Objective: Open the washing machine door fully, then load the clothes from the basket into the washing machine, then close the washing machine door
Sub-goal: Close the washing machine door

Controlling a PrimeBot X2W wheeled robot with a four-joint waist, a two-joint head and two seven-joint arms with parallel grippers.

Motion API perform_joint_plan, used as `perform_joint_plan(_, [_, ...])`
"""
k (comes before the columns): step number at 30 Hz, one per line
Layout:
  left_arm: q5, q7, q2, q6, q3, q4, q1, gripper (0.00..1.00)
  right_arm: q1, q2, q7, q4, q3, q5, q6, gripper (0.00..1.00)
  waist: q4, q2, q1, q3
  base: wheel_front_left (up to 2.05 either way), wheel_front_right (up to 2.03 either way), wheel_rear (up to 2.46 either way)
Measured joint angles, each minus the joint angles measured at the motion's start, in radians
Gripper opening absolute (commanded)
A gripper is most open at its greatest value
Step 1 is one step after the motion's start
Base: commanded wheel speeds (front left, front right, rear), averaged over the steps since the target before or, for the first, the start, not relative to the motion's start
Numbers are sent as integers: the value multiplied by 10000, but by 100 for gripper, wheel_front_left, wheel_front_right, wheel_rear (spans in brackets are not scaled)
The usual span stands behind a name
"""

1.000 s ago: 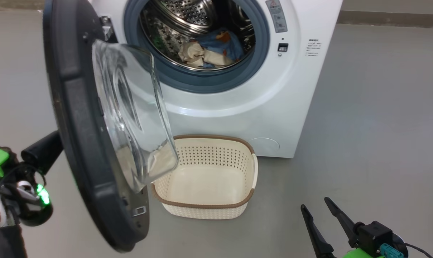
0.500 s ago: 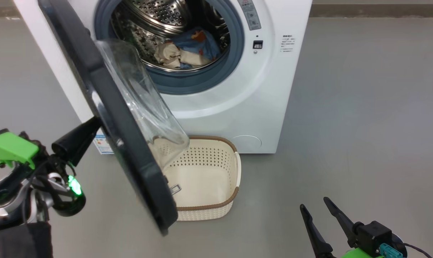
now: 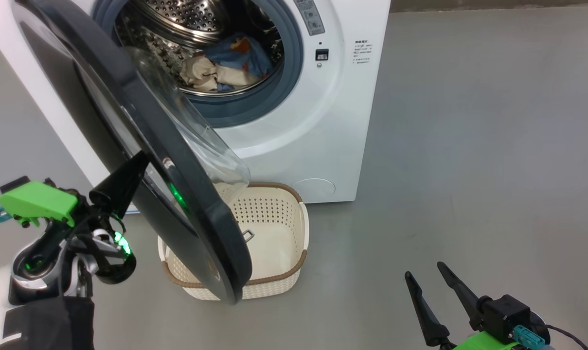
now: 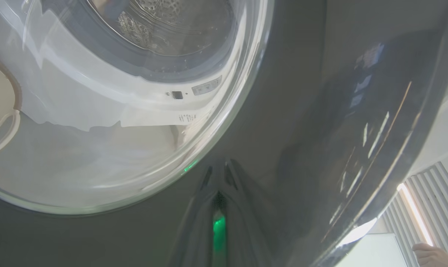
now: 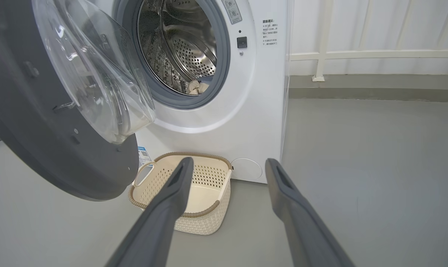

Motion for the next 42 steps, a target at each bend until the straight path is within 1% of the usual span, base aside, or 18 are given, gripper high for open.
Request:
perform_joint_plan(6, [-29, -416, 0, -543, -128, 894, -314, 0, -1, -27, 0, 15, 13, 0, 0, 100, -144, 0, 0, 8, 0, 0, 0])
perform_joint_plan(10, [-117, -575, -2, -807, -188, 1379, -500, 0, -1, -136, 0, 33, 25, 0, 0, 100, -187, 0, 0, -60, 0, 0, 0])
perform_joint_plan(15, [-121, -642, -6, -1058, -188, 1793, -569, 0, -1, -161, 0, 33, 25, 0, 0, 100, -234, 0, 0, -158, 0, 0, 0])
perform_joint_plan(23, [-188, -752, -40, -1308, -188, 2268, -773, 0, 3, -153, 0, 38, 27, 0, 0, 100, -196, 0, 0, -239, 0, 0, 0])
perform_joint_plan(27, [-146, -897, -54, -1503, -259, 2466, -799, 0, 3, -153, 0, 46, 31, 0, -2, 100, -146, 0, -1, -277, 0, 0, 0])
perform_joint_plan(32, [627, -1417, 88, -1708, -585, 2533, -790, 0, 9, -148, 0, 46, 17, 0, -2, 100, -92, 0, 0, -348, 0, 0, 0])
perform_joint_plan(37, [1772, -2094, 568, -1710, -909, 2414, -529, 0, 30, -117, 0, 44, 0, 0, -2, 100, -48, 0, -1, -446, 0, 0, 0])
perform_joint_plan(41, [2644, -2696, 936, -1833, -1158, 1860, -9, 0, 45, -117, 0, 35, -44, 0, 0, 100, -2, 0, -1, -508, 0, 0, 0])
perform_joint_plan(42, [2899, -2872, 1039, -1883, -1248, 1666, 144, 5, 56, -117, 0, 29, -50, 0, 0, 100, 10, 0, 0, -519, 0, 0, 0])
